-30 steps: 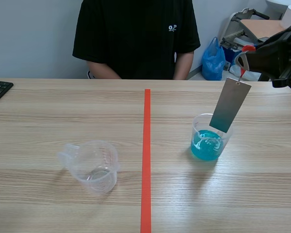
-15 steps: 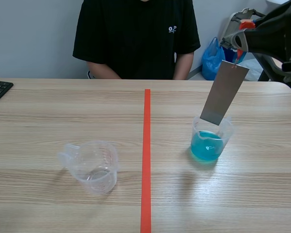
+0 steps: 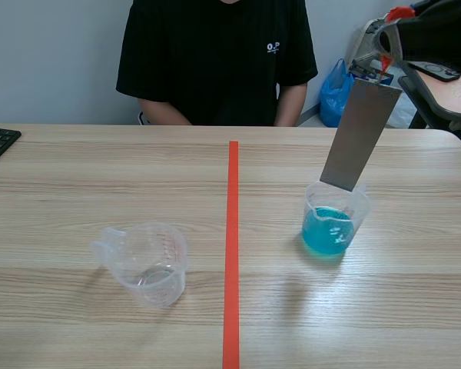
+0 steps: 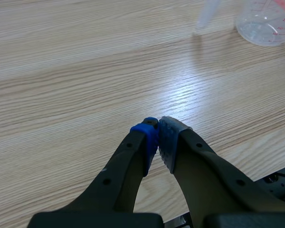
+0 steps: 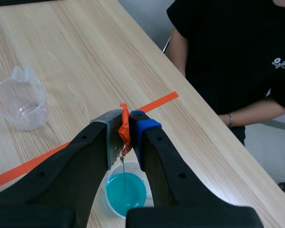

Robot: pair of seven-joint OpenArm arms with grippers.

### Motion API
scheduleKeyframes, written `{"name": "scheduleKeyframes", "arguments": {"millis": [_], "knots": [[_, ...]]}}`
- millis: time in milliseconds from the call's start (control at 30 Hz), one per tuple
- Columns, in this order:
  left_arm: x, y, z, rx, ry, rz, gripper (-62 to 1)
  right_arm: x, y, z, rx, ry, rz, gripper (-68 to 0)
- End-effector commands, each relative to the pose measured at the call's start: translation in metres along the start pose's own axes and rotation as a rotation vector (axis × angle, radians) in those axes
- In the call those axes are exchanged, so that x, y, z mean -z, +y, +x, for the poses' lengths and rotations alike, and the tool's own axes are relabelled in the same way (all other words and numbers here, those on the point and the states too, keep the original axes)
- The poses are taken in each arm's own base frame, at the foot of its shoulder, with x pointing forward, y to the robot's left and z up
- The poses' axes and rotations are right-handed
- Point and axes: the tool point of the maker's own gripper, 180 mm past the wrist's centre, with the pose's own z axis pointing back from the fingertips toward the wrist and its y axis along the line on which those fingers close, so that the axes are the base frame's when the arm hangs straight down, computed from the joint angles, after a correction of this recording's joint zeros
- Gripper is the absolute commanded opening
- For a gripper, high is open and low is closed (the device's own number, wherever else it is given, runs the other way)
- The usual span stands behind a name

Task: Do the redox reaction experiment.
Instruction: 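Raise the plate and point at it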

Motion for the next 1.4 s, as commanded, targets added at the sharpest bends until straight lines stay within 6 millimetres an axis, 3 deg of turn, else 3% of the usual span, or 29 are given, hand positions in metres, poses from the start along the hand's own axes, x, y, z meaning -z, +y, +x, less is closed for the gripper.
{"name": "scheduleKeyframes", "arguments": {"millis": [0, 433, 567, 800, 967, 1167, 1367], "knots": [[0.001, 0.006, 0.01, 0.009, -0.033, 0.007, -58.0, -0.006, -0.008, 0.019, -0.043, -0.036, -0.016, -66.0], [0.001, 0.006, 0.01, 0.01, -0.034, 0.007, -58.0, -0.007, -0.009, 0.021, -0.045, -0.037, -0.018, -66.0], [0.015, 0.013, 0.022, 0.042, -0.063, 0.003, -58.0, -0.007, -0.009, 0.021, -0.045, -0.037, -0.018, -66.0], [0.073, 0.034, 0.066, 0.174, -0.137, -0.019, -58.0, -0.007, -0.009, 0.021, -0.045, -0.037, -0.018, -66.0], [0.123, 0.035, 0.103, 0.254, -0.178, -0.062, -58.0, -0.007, -0.009, 0.021, -0.045, -0.036, -0.018, -66.0], [0.184, 0.013, 0.144, 0.316, -0.214, -0.147, -58.0, -0.007, -0.009, 0.02, -0.045, -0.029, -0.019, -66.0], [0.241, -0.03, 0.184, 0.36, -0.243, -0.246, -58.0, -0.007, -0.009, 0.019, -0.045, -0.025, -0.019, -66.0]]}}
